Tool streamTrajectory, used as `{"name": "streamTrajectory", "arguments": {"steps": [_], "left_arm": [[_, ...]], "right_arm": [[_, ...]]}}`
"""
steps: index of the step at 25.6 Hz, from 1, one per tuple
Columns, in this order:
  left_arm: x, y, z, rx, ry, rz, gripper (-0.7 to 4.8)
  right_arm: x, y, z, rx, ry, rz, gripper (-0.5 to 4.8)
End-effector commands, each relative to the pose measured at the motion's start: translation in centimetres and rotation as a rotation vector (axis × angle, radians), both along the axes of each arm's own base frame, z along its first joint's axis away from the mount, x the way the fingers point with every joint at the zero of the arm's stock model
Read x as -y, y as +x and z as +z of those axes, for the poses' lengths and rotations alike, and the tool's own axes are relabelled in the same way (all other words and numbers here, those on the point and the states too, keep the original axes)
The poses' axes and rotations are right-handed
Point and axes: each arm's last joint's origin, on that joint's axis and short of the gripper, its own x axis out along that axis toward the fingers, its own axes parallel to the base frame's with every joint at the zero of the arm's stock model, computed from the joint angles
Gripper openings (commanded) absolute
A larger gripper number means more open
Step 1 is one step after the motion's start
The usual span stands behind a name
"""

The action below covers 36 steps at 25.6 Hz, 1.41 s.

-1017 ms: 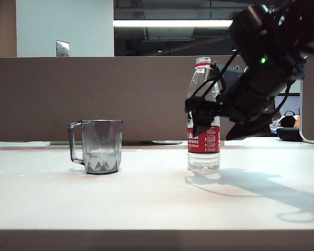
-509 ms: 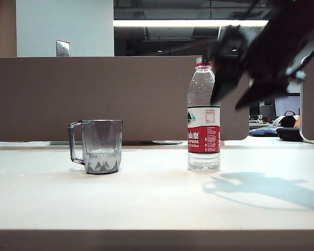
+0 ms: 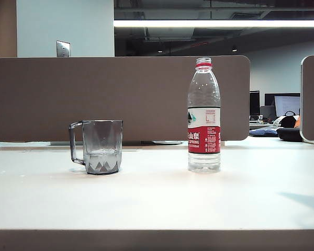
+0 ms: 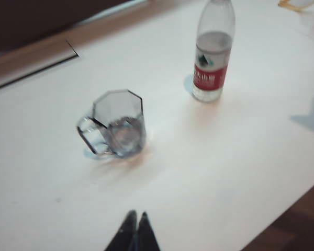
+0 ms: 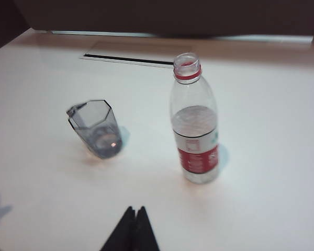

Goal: Pick up the mineral water bottle on the table and pour water into the mug until it's half full.

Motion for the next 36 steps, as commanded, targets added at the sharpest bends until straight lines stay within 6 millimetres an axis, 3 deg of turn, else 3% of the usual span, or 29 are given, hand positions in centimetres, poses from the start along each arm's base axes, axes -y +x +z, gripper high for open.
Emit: {"name": "streamTrajectory", "arguments": {"steps": [1, 8, 10, 18, 23, 27, 32, 36], "left_arm": [[0.4, 0.6, -2.0, 0.088, -0.090, -0.014, -0.05], [1.1, 2.1, -7.4, 0.092, -0.163, 0.011, -0.05], [1.3, 2.5, -9.2, 0.109, -0.193, 0.010, -0.05], [1.2, 3.0, -13.3, 0.228, -0.304, 0.036, -0.05], [-0.6, 3.1, -14.5, 0.231, -0.332, 0.093, -0.05], [-2.5, 2.4, -14.3, 0.300, -0.384, 0.191, -0.05], [-3.2, 2.3, -14.4, 0.358, -0.313, 0.252, -0.05], [-3.7, 2.4, -15.2, 0.402, -0.295, 0.387, -0.05]], "right_arm": [[0.9, -1.9, -0.7, -0.069, -0.074, 0.004, -0.07], [2.2, -3.3, -0.3, 0.103, -0.119, -0.131, -0.06], [2.4, -3.7, -1.2, 0.179, -0.116, -0.128, -0.06], [2.6, -3.8, -9.2, 0.282, -0.097, -0.198, -0.06], [2.8, -4.3, -11.5, 0.281, -0.096, -0.196, -0.06], [3.6, -5.7, -11.9, 0.303, -0.084, -0.203, -0.06], [3.3, -5.1, -13.5, 0.309, -0.182, -0.219, -0.06], [2.9, -3.7, -17.1, 0.344, -0.148, -0.302, -0.06]]}}
